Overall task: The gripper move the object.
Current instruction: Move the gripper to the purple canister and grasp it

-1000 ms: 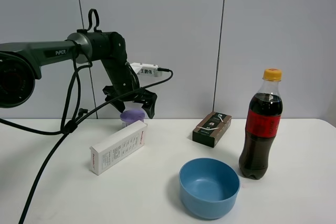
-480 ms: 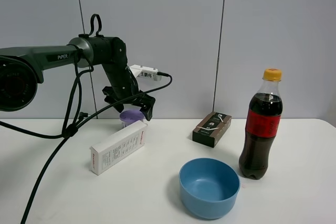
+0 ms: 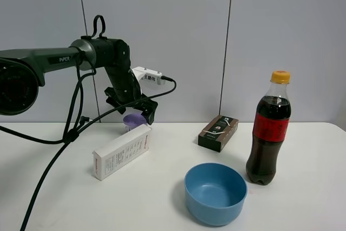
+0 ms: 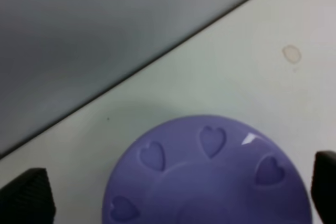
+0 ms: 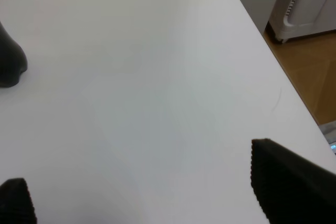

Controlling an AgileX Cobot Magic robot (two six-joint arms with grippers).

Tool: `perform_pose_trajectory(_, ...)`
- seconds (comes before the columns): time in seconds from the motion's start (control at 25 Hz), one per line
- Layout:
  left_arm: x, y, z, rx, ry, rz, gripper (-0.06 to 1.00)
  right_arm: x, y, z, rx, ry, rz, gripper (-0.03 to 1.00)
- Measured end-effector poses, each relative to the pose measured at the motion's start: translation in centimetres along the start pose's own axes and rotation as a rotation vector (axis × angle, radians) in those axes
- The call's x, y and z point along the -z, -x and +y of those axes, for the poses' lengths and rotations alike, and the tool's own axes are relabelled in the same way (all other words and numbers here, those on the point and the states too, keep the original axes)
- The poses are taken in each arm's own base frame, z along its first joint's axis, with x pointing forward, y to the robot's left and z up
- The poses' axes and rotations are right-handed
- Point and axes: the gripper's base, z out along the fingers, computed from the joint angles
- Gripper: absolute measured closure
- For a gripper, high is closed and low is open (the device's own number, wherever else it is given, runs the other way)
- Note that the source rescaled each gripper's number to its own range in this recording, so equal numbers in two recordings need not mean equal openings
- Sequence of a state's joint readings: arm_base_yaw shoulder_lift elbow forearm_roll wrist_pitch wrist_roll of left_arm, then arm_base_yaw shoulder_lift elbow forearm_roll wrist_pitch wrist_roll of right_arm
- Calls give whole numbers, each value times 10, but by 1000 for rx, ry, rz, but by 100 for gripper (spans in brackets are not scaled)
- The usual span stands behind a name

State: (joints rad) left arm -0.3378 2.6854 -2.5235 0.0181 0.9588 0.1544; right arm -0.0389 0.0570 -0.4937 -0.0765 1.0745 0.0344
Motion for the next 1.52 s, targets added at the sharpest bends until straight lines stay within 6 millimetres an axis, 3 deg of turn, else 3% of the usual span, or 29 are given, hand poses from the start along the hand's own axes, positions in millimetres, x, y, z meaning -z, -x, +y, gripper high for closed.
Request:
perform_pose_trajectory(0.48,-1,1,0,-12,3,-12,-6,0,0,0,0,0,0,-3)
perform_pose_trajectory(0.72,-13,-5,-1,-17,2,7,-6,0,0,0,0,0,0,-3)
perform_pose_trajectory(1.52,-24,-10,-2,-40,2,6,-4,0,0,0,0,0,0,-3)
